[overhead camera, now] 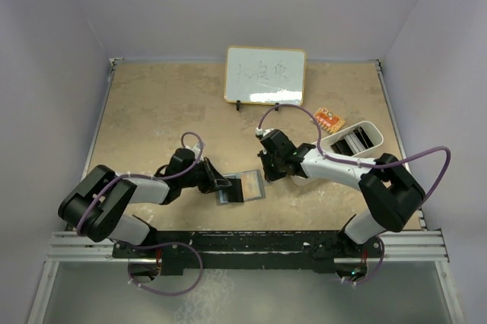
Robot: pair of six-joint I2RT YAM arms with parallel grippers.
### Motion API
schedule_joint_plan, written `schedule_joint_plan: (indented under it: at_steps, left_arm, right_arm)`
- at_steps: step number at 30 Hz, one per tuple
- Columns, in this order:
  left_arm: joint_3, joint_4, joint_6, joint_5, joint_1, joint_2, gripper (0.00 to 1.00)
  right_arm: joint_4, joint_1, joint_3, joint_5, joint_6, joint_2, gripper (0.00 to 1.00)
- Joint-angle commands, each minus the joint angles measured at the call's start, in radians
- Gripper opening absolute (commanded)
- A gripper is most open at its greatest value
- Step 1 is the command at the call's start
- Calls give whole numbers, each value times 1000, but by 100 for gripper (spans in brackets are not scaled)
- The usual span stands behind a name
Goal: Put the credit cards into the card holder
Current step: Insert the credit card into the card holder.
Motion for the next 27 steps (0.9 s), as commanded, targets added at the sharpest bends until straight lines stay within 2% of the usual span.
schedule_joint_plan:
  at_steps: [1, 15, 27]
  left_arm:
    - [10, 37, 30, -3, 5, 34, 0]
    - [66, 59, 37, 3, 5, 104, 0]
    - [48, 96, 23, -61, 2, 117, 0]
  right_arm:
    - [16, 9, -16, 2, 6, -6, 0]
    - [36, 9, -33, -13, 10, 0, 0]
    - [78, 9, -67, -28, 60, -27, 0]
